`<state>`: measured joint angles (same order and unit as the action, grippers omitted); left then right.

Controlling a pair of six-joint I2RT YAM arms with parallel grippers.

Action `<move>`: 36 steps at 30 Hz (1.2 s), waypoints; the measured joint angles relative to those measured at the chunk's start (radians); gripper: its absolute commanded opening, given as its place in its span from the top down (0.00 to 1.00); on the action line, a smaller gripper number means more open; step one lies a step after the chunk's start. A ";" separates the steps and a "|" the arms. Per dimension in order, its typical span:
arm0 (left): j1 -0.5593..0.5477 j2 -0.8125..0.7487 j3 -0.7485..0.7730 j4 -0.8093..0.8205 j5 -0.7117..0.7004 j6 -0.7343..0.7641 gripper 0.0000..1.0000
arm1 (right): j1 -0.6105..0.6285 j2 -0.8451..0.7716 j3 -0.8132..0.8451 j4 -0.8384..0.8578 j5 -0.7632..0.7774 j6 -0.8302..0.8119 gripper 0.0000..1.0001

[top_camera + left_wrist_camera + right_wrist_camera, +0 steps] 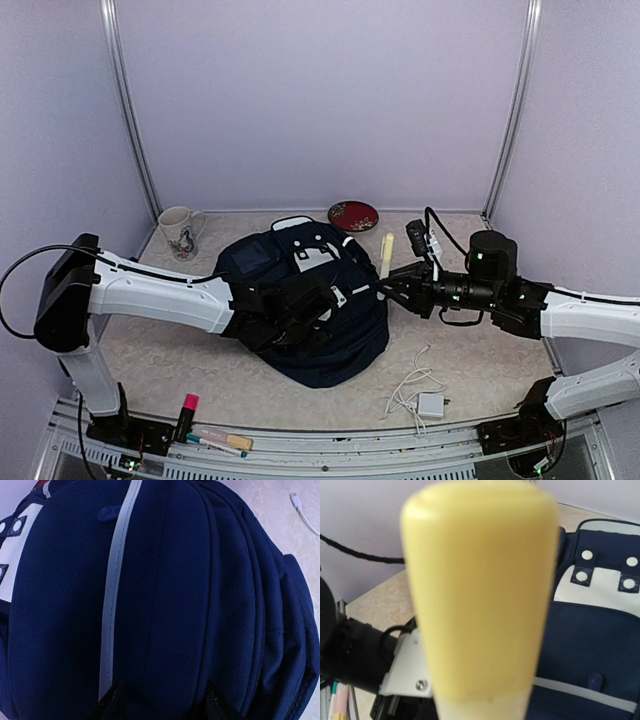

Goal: Pack the student bag
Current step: Pick up the upper front pocket of the student bag, then place the pen in the upper front pocket of the bag.

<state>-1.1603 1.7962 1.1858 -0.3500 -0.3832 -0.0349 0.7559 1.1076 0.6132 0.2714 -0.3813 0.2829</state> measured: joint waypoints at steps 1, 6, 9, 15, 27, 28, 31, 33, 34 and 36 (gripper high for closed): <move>0.000 0.000 0.005 0.001 -0.002 0.001 0.59 | 0.000 0.000 -0.001 0.000 0.000 0.000 1.00; -0.005 0.002 0.016 -0.001 -0.030 0.008 0.92 | 0.000 0.000 -0.005 0.000 -0.008 0.000 1.00; -0.014 0.003 0.018 -0.003 -0.048 0.016 0.95 | 0.000 0.000 -0.005 0.000 -0.019 -0.001 1.00; -0.011 -0.024 0.024 -0.017 -0.038 0.001 0.95 | 0.000 0.009 -0.005 0.000 -0.035 -0.009 1.00; 0.048 -0.145 0.009 -0.006 -0.010 -0.032 1.00 | 0.000 0.016 -0.005 -0.022 -0.060 -0.048 1.00; 0.048 -0.151 0.005 -0.003 -0.019 -0.033 1.00 | 0.002 0.019 -0.003 -0.025 -0.057 -0.068 1.00; 0.050 -0.192 -0.004 0.015 -0.055 -0.032 1.00 | 0.041 0.054 0.021 -0.043 0.034 -0.200 1.00; 0.055 -0.224 -0.007 0.030 -0.072 -0.028 1.00 | 0.108 0.106 0.043 -0.035 0.126 -0.353 1.00; 0.058 -0.237 -0.007 0.038 -0.079 -0.026 1.00 | 0.152 0.138 0.050 -0.021 0.180 -0.451 1.00; 0.062 -0.252 -0.007 0.048 -0.090 -0.023 1.00 | 0.227 0.219 0.058 0.031 0.271 -0.649 1.00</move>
<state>-1.0985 1.5440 1.1786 -0.3016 -0.4732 -0.0578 0.9829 1.3262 0.6708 0.3023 -0.1101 -0.3664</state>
